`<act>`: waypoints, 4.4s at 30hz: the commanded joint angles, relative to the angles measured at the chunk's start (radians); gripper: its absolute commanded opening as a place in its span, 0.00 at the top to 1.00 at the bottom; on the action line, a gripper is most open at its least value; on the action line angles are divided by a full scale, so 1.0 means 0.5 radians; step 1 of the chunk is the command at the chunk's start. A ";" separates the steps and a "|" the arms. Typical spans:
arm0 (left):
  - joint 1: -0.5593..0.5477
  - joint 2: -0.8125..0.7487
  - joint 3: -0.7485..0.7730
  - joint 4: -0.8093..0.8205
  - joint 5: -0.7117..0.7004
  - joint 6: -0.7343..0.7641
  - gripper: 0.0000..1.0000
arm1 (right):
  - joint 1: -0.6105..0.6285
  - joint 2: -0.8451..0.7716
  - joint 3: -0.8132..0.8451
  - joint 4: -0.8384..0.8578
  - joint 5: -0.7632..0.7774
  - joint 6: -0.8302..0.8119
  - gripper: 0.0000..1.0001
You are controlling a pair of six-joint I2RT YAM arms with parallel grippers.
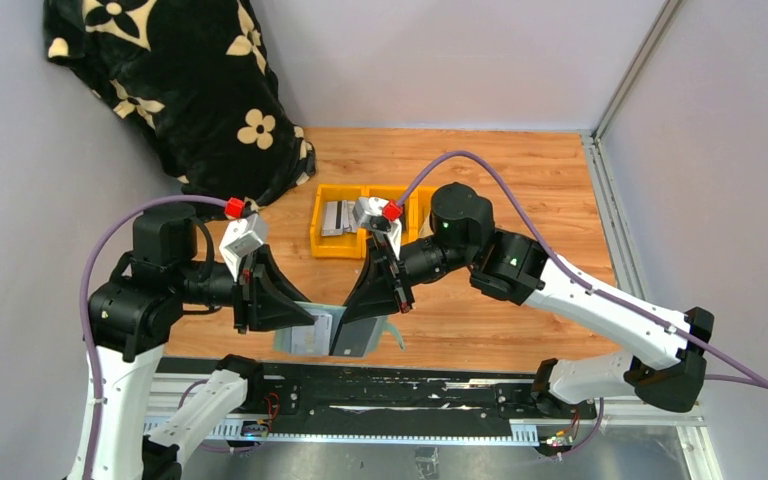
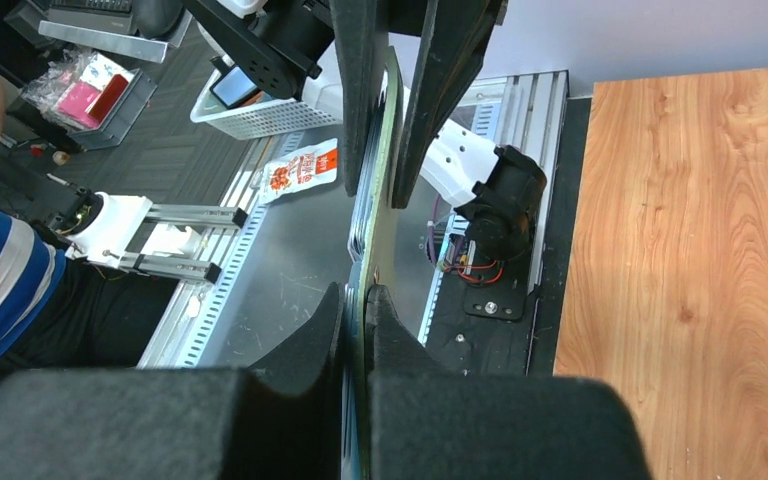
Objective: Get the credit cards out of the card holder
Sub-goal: Remove the credit card from the card holder.
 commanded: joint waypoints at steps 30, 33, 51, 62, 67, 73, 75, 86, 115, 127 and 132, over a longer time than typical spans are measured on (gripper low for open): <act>-0.001 0.088 -0.042 0.024 -0.626 -0.194 1.00 | -0.049 -0.340 -0.063 0.252 0.936 0.152 0.38; 0.001 0.140 -0.032 0.025 -0.682 -0.195 1.00 | -0.042 -0.262 -0.028 0.254 0.668 0.309 0.40; 0.002 0.081 0.045 0.025 -0.344 -0.114 1.00 | -0.009 -0.026 -0.372 0.659 0.473 0.626 0.50; 0.001 0.078 0.007 0.022 -0.151 -0.130 0.95 | -0.012 0.103 -0.313 0.862 0.416 0.687 0.61; 0.001 0.063 -0.015 0.025 -0.050 -0.125 0.87 | -0.047 0.136 -0.369 1.032 0.449 0.820 0.75; 0.001 0.056 -0.039 0.025 -0.017 -0.105 0.70 | -0.065 0.107 -0.464 1.189 0.499 0.916 0.93; 0.000 0.065 -0.051 0.024 -0.013 -0.113 0.64 | -0.065 0.096 -0.497 1.246 0.496 0.945 1.00; 0.002 0.087 -0.062 0.031 0.138 -0.132 0.78 | -0.167 -0.076 -0.797 1.448 0.477 1.064 1.00; 0.003 0.142 -0.049 0.025 -0.235 -0.138 1.00 | -0.133 0.139 -0.713 1.815 0.346 1.304 0.88; 0.002 0.163 0.009 0.028 -0.363 -0.083 1.00 | -0.428 -0.428 -1.062 1.327 0.379 1.083 1.00; 0.002 0.169 0.016 0.026 -0.584 -0.029 1.00 | -0.723 -0.486 -0.913 0.910 0.303 0.905 1.00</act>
